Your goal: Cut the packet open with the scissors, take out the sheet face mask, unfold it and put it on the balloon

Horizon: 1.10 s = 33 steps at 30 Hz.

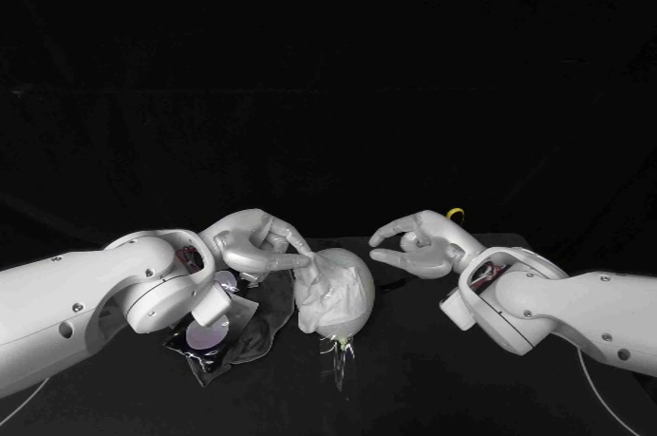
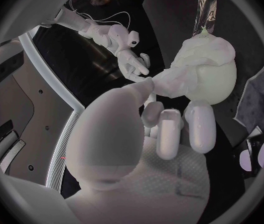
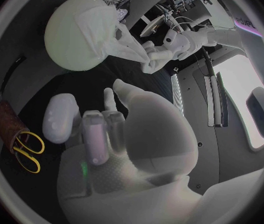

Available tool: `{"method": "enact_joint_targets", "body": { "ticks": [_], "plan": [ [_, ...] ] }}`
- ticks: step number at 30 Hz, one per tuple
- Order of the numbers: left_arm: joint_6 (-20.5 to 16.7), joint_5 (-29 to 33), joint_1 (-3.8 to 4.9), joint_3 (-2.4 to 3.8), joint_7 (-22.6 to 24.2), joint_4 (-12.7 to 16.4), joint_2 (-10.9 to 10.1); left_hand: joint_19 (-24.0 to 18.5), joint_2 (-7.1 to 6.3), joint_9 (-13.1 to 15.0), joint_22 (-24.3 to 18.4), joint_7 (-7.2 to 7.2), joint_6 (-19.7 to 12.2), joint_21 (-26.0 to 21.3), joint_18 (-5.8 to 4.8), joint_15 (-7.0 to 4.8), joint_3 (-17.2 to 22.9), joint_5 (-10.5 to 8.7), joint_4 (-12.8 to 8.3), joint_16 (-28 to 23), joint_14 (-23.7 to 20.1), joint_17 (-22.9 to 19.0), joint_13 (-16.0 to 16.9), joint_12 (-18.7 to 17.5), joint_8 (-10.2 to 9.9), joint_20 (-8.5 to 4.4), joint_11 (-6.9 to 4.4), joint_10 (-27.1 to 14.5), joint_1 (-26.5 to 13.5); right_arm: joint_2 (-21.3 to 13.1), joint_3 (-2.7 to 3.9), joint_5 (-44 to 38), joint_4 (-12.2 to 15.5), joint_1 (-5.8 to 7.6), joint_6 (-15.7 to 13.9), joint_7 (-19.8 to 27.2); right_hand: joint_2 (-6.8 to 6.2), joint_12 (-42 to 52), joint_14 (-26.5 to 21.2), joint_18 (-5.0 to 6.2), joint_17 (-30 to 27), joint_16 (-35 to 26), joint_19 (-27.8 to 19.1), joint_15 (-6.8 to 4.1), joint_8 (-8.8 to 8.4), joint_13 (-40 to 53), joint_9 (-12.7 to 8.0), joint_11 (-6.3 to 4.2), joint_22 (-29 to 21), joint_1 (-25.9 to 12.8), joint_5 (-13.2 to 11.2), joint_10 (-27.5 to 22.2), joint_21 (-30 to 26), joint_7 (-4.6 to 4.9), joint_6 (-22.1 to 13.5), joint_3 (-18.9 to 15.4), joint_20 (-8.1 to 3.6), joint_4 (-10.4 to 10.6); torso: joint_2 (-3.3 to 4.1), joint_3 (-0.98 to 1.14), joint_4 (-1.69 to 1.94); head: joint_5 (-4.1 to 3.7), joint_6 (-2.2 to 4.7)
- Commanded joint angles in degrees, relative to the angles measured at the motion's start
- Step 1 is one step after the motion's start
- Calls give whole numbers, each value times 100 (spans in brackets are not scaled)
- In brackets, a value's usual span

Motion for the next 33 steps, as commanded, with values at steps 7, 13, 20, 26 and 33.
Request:
{"method": "enact_joint_targets", "body": {
  "ticks": [7,13,20,26,33],
  "plan": [
    [-26,-57,26,5,-49,-31,61,60,-4,237,250,6,-11,43,-109,12,40,18,-8,29,595,1459,8,-16,22,-5,-2,45,-80,522,-15,-708,-392,-234,791,-518,-198,-153,599,63,1505,24,-60,115,-235,1419,-149,115,821,-28,-4,536,-144,114,-206,-158,124,-6,12,-2,-3,-13,-97],
    [-4,-87,35,5,-61,-15,55,67,-6,238,257,5,-10,47,-110,11,44,18,-12,30,598,1465,13,-15,24,-6,-3,51,-83,697,-15,-662,-421,-285,631,-368,-233,-121,599,57,1505,24,-31,129,-277,1433,-181,127,838,-40,-5,547,-85,122,-224,-220,150,5,13,5,1,5,-121],
    [45,-105,40,5,-66,-10,51,73,-7,240,264,5,-9,51,-112,10,49,17,-16,30,600,1471,17,-13,25,-7,-4,57,-86,776,-13,-503,-379,-299,376,-189,-247,12,599,34,1505,24,68,128,-316,1490,-215,123,892,-58,-5,594,100,114,-229,-293,173,33,1,3,0,8,-133],
    [77,-115,42,4,-72,-2,43,80,-9,241,272,4,-9,55,-114,10,53,17,-20,31,602,1475,15,-14,26,-7,-4,57,-88,855,-12,-464,-445,-302,280,-160,-227,49,599,30,1505,24,107,126,-328,1506,-234,122,911,-70,-4,607,166,115,-197,-342,190,66,6,3,-3,22,-136],
    [96,-139,45,4,-83,25,7,80,-9,241,272,4,-9,55,-114,10,53,17,-20,31,602,1475,15,-14,26,-7,-4,57,-88,882,-5,-458,-537,-301,97,-86,-222,49,599,34,1505,24,104,127,-337,1506,-241,125,909,-68,-4,607,157,119,-199,-351,194,71,10,3,-1,36,-136]
  ]
}}
